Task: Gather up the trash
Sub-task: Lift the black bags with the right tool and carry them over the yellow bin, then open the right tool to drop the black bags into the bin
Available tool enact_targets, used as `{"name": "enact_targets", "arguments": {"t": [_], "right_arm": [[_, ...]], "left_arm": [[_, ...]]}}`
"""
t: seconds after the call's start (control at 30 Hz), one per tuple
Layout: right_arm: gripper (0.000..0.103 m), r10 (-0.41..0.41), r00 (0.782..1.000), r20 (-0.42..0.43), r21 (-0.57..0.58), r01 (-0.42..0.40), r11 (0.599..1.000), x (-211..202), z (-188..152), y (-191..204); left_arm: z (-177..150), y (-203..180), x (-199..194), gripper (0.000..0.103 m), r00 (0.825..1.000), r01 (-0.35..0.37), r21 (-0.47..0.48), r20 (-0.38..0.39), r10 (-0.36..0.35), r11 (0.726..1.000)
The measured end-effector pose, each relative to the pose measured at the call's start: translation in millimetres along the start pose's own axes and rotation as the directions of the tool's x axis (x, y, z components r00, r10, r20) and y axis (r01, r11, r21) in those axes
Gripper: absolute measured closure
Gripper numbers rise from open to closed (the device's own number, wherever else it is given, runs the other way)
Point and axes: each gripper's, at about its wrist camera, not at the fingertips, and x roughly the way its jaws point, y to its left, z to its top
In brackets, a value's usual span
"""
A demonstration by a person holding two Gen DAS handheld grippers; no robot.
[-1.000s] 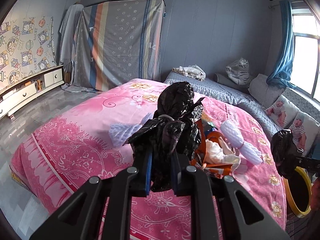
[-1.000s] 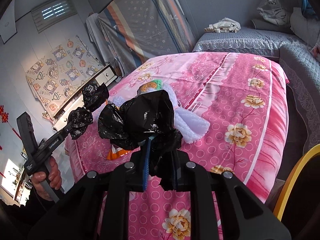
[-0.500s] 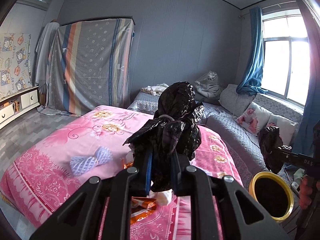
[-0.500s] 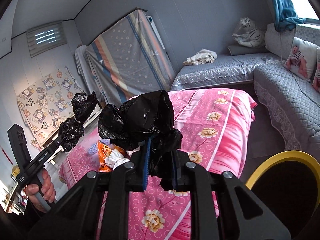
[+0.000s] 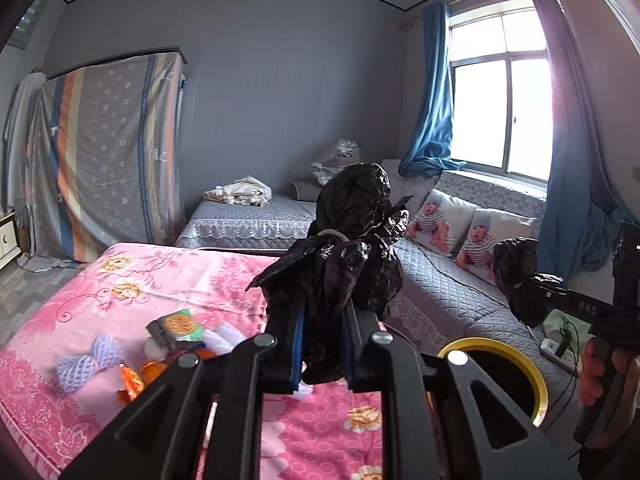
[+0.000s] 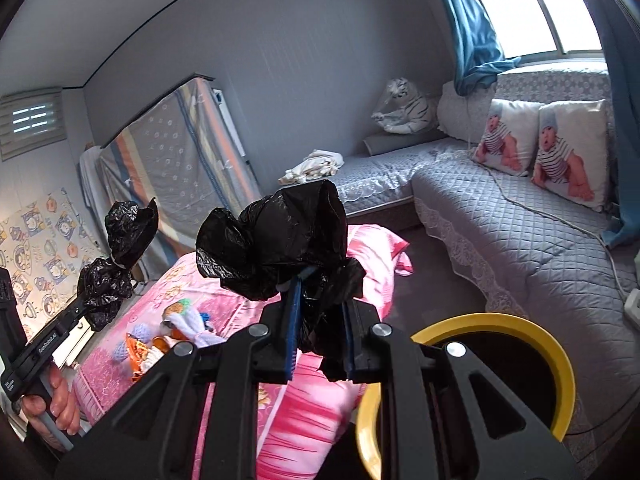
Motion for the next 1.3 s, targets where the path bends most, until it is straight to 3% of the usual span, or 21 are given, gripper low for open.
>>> {"name": "enact_targets", "arguments": {"t": [0.27,0.53,0.97,1.2,1.3], "right_arm": [[0.086,-0.149,0.989,0.023,0.062,0.147,0.987,-14,-9,-49],[0.086,-0.295,0.955,0.02,0.102,0.292,0.951,-21,-21,-84],[0.085,-0.34,0.924,-0.176,0.165,0.368,0.915,11,-56,-121],[0.084,-0.361,0.907,-0.217,0.19,0.402,0.896,16,-68,-134],[0.077,-0.376,0.9,-0.219,0.207,0.42,0.884,14,-67,-139]], "left_arm": [[-7,-62,51,0.089,0.982,0.177,0.031,-0.073,-0.174,0.984],[-23,-112,94,0.089,0.95,0.282,0.047,-0.15,-0.273,0.958],[-56,-153,148,0.089,0.903,0.333,0.034,-0.3,-0.308,0.942],[-69,-169,161,0.088,0.874,0.364,0.03,-0.358,-0.33,0.931],[-72,-172,161,0.086,0.874,0.361,0.034,-0.36,-0.326,0.932]]}}
